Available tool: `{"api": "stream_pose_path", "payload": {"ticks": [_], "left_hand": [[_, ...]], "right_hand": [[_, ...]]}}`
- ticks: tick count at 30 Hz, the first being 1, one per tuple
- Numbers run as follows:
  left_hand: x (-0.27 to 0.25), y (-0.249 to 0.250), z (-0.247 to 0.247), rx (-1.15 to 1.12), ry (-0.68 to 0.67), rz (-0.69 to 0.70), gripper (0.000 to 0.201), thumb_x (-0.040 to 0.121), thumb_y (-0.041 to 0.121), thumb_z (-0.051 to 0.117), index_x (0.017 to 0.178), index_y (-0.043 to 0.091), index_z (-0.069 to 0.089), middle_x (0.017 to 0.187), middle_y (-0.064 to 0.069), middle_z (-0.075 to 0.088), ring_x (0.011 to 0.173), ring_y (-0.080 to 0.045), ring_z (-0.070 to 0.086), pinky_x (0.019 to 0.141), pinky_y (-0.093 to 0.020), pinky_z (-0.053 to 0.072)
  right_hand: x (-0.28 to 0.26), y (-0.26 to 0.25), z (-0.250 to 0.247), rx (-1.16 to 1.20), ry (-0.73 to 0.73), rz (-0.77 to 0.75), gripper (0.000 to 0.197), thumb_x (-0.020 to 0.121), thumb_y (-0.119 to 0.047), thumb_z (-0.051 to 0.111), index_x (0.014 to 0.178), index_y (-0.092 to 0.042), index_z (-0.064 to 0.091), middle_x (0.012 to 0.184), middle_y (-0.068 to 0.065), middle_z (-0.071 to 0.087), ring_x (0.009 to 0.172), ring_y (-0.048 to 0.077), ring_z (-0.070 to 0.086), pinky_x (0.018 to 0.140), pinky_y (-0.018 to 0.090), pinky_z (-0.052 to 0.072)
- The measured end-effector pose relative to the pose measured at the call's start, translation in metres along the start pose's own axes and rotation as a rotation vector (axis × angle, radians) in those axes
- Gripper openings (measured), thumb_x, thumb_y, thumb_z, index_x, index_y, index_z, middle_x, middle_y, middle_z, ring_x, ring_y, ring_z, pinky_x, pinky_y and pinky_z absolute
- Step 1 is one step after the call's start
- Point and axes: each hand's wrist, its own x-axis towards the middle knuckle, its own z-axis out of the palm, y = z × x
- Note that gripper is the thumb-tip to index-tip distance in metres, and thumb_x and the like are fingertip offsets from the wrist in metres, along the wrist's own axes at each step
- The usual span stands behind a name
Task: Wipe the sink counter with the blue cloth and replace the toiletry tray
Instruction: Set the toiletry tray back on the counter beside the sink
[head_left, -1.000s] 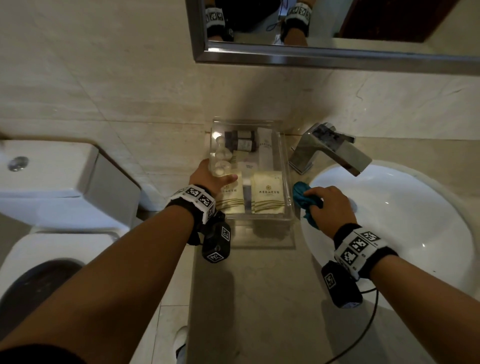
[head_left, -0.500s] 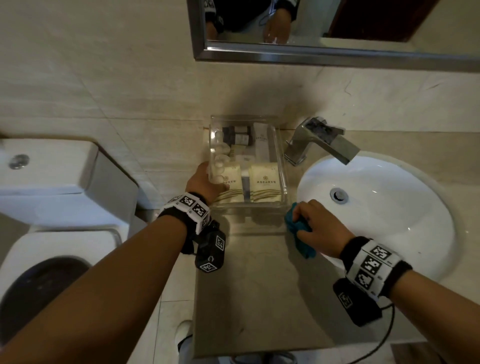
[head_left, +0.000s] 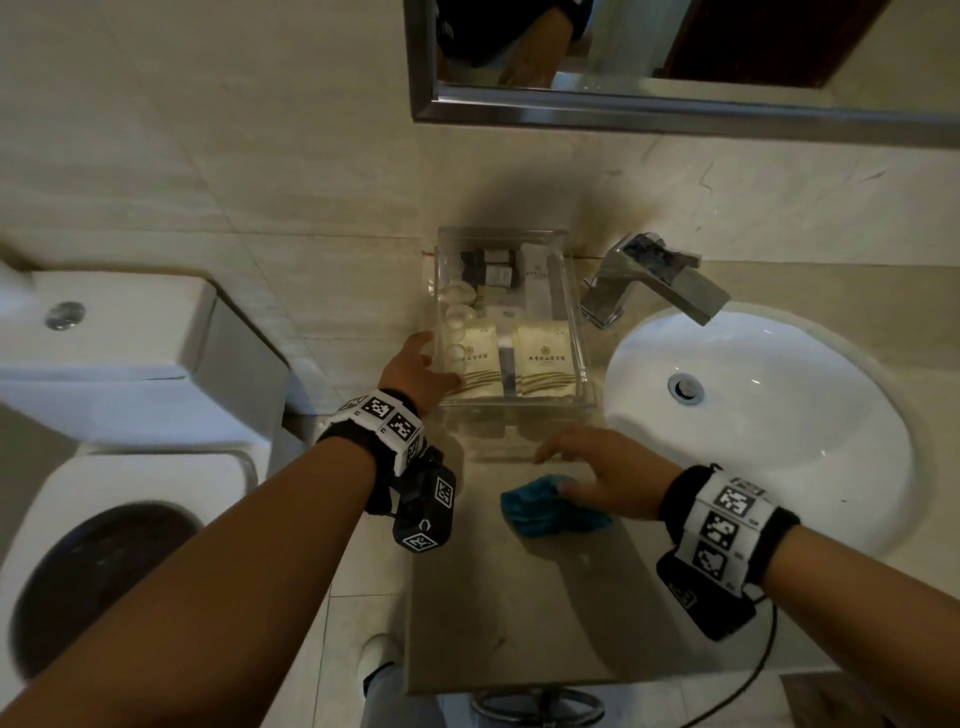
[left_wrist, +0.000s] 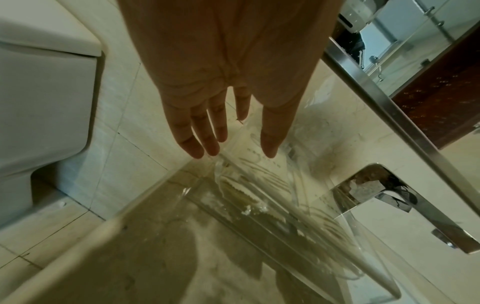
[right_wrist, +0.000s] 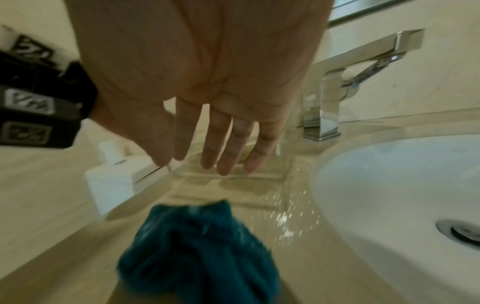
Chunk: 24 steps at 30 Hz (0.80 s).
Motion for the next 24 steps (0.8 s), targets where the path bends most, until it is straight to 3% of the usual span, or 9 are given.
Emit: {"api": "stream_pose_path", "payload": {"ticks": [3, 6, 9, 12, 14, 16, 20, 24], "left_hand": [[0.005, 0.006, 0.001, 0.009, -0.021, -0.004, 0.077, 0.085, 0.022, 0.069, 0.147, 0.017, 0.024, 0.142, -0.015, 0.045, 0.126, -0.03, 0.047, 0.103, -0.036, 0.042], [0.012, 0.012, 0.006, 0.019, -0.007, 0.004, 0.076, 0.085, 0.022, 0.068, 0.146, 0.014, 0.023, 0.14, -0.016, 0.045, 0.126, -0.031, 0.047, 0.1, -0.033, 0.04], [0.02, 0.014, 0.012, -0.003, 0.002, -0.024, 0.081, 0.084, 0.021, 0.07, 0.147, 0.014, 0.02, 0.14, -0.016, 0.045, 0.125, -0.032, 0.047, 0.096, -0.031, 0.04], [0.027, 0.015, 0.016, -0.016, 0.014, -0.04, 0.084, 0.083, 0.022, 0.071, 0.147, 0.013, 0.018, 0.143, -0.014, 0.042, 0.127, -0.031, 0.045, 0.098, -0.031, 0.038], [0.03, 0.015, 0.018, -0.037, 0.014, -0.055, 0.088, 0.082, 0.024, 0.072, 0.149, 0.013, 0.015, 0.144, -0.014, 0.04, 0.129, -0.031, 0.043, 0.1, -0.032, 0.037], [0.033, 0.015, 0.02, -0.061, 0.014, -0.064, 0.091, 0.081, 0.024, 0.073, 0.15, 0.014, 0.014, 0.146, -0.013, 0.038, 0.13, -0.03, 0.042, 0.102, -0.033, 0.037], [0.035, 0.017, 0.021, -0.117, 0.029, -0.074, 0.089, 0.081, 0.019, 0.074, 0.149, 0.017, 0.016, 0.145, -0.01, 0.04, 0.13, -0.029, 0.043, 0.102, -0.033, 0.038], [0.035, 0.02, 0.025, -0.134, 0.063, -0.081, 0.088, 0.08, 0.019, 0.074, 0.148, 0.018, 0.018, 0.145, -0.01, 0.041, 0.13, -0.029, 0.043, 0.101, -0.032, 0.038]], "right_hand": [[0.016, 0.011, -0.025, 0.083, 0.296, 0.111, 0.036, 0.088, -0.02, 0.058, 0.123, -0.024, 0.053, 0.126, 0.001, 0.053, 0.103, 0.009, 0.05, 0.091, 0.027, 0.044], [0.043, 0.023, -0.046, 0.224, 0.498, 0.312, 0.043, 0.089, -0.022, 0.059, 0.129, -0.017, 0.046, 0.131, 0.01, 0.05, 0.112, 0.021, 0.052, 0.087, 0.026, 0.038], [0.071, 0.033, -0.054, 0.415, 0.447, 0.467, 0.058, 0.089, -0.03, 0.058, 0.139, -0.014, 0.034, 0.141, 0.013, 0.043, 0.126, 0.028, 0.045, 0.097, 0.032, 0.037], [0.09, 0.04, -0.053, 0.472, 0.383, 0.475, 0.07, 0.087, -0.035, 0.06, 0.144, -0.014, 0.024, 0.143, 0.009, 0.042, 0.127, 0.027, 0.045, 0.106, 0.036, 0.037], [0.098, 0.042, -0.053, 0.533, 0.38, 0.45, 0.065, 0.087, -0.031, 0.062, 0.14, -0.012, 0.03, 0.129, 0.001, 0.05, 0.119, 0.021, 0.049, 0.099, 0.031, 0.038], [0.105, 0.045, -0.054, 0.619, 0.369, 0.427, 0.056, 0.086, -0.026, 0.064, 0.134, -0.012, 0.038, 0.127, 0.006, 0.056, 0.117, 0.024, 0.054, 0.092, 0.031, 0.041], [0.112, 0.045, -0.055, 0.676, 0.362, 0.447, 0.062, 0.083, -0.03, 0.067, 0.135, -0.011, 0.038, 0.129, 0.005, 0.056, 0.115, 0.024, 0.055, 0.098, 0.039, 0.044], [0.113, 0.043, -0.056, 0.794, 0.396, 0.456, 0.052, 0.085, -0.02, 0.065, 0.13, -0.009, 0.04, 0.115, 0.003, 0.057, 0.1, 0.019, 0.054, 0.093, 0.036, 0.045]]}}
